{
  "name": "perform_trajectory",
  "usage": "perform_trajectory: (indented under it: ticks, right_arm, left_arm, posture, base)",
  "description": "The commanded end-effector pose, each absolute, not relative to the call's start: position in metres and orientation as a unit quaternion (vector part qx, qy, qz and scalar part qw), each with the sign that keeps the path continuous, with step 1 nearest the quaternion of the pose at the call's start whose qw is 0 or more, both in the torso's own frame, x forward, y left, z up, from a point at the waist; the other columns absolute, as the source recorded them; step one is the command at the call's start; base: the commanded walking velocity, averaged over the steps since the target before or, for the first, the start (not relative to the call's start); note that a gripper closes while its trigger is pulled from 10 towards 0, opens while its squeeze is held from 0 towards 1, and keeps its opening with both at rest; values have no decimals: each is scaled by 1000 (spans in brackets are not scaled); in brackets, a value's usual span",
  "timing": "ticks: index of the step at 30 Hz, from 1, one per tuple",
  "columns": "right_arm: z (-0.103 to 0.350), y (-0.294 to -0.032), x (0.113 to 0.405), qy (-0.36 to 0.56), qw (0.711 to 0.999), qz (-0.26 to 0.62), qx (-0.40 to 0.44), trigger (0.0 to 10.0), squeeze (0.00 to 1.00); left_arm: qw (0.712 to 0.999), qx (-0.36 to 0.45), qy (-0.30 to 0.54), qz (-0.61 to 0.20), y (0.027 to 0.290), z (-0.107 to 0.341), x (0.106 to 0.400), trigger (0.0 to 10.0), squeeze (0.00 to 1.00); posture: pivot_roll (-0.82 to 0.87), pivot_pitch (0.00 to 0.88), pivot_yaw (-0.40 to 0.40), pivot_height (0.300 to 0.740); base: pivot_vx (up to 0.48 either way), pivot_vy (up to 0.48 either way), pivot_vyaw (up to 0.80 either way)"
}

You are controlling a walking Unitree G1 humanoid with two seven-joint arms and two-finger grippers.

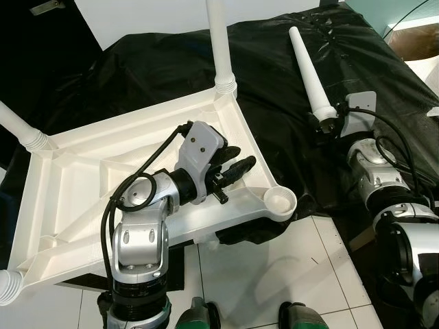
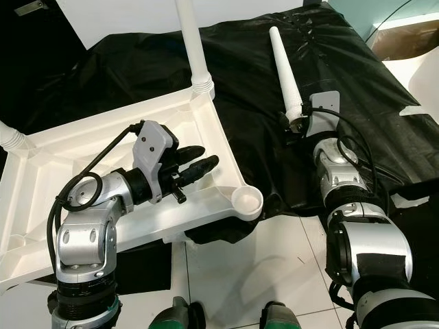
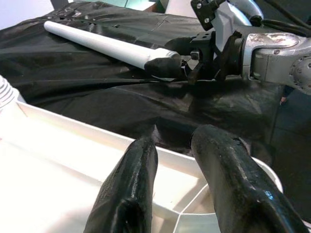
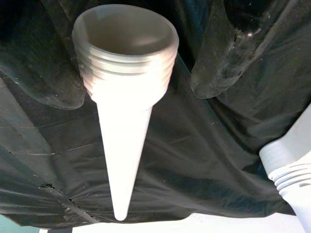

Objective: Building children table

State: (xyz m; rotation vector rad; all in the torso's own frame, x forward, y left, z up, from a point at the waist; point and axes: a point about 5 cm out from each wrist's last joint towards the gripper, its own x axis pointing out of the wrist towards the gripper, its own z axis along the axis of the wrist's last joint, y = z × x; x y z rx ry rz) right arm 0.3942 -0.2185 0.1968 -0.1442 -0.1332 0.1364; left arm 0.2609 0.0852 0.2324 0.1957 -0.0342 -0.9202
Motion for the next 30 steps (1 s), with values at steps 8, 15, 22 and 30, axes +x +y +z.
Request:
perform_trajectory:
  ticks: [8, 15, 22, 30]
  right_arm:
    - [192, -219, 393, -63, 994, 69, -56, 10000, 0]
    - [180, -219, 392, -34, 996, 72, -47, 10000, 0]
    - [181, -205, 394, -33, 987, 100, -124, 10000, 0]
    - [205, -185, 398, -91, 969, 135, -183, 10000, 0]
  left_arm:
    - [940, 91, -22, -328, 95, 233, 265, 10000, 0]
    - [940, 89, -22, -329, 94, 234, 265, 10000, 0]
    - [940, 81, -23, -329, 92, 235, 265, 10000, 0]
    - [939, 79, -23, -333, 90, 235, 264, 10000, 0]
  posture:
    - [60, 157, 122, 740]
    - [60, 153, 124, 740]
    - [60, 144, 126, 740]
    - [59, 144, 126, 740]
  base:
    - [0, 0, 0]
    - [0, 0, 0]
    - [0, 0, 0]
    - [0, 0, 0]
